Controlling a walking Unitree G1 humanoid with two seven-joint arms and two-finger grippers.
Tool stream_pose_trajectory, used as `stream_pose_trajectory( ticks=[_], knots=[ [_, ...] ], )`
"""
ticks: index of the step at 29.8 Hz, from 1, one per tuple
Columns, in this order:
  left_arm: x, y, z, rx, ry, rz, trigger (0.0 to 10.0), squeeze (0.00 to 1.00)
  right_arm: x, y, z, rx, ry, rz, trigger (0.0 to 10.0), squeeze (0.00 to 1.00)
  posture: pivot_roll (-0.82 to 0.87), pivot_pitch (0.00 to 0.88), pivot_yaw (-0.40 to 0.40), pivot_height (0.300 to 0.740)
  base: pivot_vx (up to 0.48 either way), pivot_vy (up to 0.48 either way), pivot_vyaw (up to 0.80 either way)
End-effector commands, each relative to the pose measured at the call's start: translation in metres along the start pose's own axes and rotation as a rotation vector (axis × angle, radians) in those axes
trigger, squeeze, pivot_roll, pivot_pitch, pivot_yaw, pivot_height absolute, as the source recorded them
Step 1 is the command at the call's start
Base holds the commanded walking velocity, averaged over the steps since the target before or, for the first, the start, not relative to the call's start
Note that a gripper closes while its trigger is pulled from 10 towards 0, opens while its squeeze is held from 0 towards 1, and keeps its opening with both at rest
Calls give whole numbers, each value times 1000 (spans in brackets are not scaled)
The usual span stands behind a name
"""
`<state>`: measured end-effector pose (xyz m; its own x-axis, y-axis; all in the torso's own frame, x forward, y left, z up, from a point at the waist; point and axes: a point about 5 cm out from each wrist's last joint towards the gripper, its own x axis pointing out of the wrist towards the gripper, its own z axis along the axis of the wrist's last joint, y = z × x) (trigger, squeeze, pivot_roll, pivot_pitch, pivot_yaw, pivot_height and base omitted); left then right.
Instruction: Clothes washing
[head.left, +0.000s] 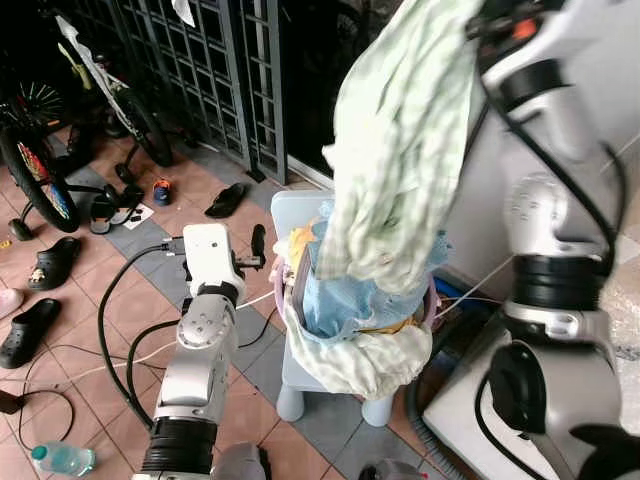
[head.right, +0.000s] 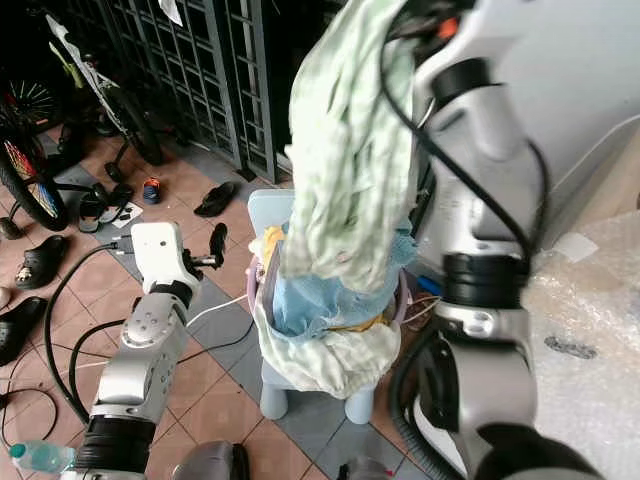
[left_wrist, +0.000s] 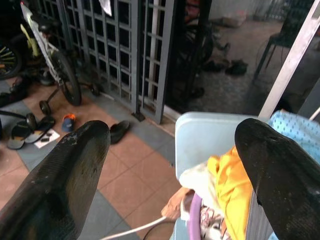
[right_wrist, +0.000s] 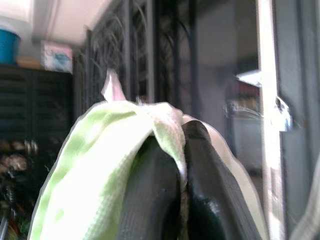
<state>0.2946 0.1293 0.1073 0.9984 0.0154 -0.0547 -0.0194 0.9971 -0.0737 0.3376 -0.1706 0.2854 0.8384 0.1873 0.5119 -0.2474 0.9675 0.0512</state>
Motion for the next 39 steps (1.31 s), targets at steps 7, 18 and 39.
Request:
stream_pose_trajectory(
  ticks=[7,18,39],
  knots=[
    [-9,4,-2,69,-20,9,10000,0,-92,20,-76,-13,326,11,0,0,-54,0,39,740,0,0,0],
    [-17,8,-3,82,0,2,10000,0,-142,40,-114,13,533,20,10000,0,-33,0,50,740,0,0,0],
    [-23,8,-5,77,39,-1,10000,0,-134,40,-117,6,539,1,10000,0,-23,0,40,740,-209,0,-318]
  ],
)
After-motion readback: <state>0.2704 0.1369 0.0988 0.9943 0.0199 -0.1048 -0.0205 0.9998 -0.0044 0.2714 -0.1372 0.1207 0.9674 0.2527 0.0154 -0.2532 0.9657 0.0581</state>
